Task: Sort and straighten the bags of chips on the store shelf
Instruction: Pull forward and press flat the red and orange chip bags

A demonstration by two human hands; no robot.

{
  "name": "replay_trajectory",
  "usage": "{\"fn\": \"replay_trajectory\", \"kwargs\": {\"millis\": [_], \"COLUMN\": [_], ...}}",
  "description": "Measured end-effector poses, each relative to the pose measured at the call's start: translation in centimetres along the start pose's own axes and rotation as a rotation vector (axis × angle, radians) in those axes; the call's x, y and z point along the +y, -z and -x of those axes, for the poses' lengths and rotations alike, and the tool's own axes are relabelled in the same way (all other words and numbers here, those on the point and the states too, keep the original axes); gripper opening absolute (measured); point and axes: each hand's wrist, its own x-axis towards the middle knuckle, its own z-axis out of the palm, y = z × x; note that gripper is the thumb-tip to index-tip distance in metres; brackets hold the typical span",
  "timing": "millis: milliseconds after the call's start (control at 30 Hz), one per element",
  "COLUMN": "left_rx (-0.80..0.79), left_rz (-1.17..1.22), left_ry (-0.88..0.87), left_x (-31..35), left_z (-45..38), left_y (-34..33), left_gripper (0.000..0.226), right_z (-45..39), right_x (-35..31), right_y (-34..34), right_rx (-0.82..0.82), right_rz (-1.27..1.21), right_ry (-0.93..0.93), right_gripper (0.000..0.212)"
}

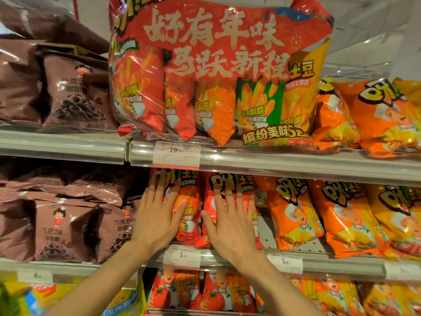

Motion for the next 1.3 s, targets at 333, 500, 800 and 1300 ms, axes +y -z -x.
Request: {"fn": "replay_trajectory", "kwargs": {"millis": [333, 500, 800, 1300], "left_rx": [-0.003, 0.086, -0.052, -0.350], "left_rz": [-0.034, 0.069, 0.483, 0.782], "left_ry": [-0.019, -0.007, -0.132, 0.314], "left_x": [0.1, 2.0, 17.7, 27.2], "left_z": [0.1, 0.8, 0.5, -3.7], "left_y": [0.2, 1.8, 2.7, -5.1], "left_gripper": [0.066, 0.059, 0.036, 0.093], "right_z": [-0.3, 0.6, 1.6, 3.1], "right_x": [-1.3, 2.3, 17.6, 25.8], "right_y": [-0.6, 2.1, 8.1, 8.1], "right_rx": [0.034, 0.157, 0.180, -0.070], "right_rz": [0.057, -0.054, 0.059, 0.252], "right_ry": [-0.071, -0.011, -0.214, 0.011], "right_gripper": [0.067, 0.064, 0.035, 0.039]}}
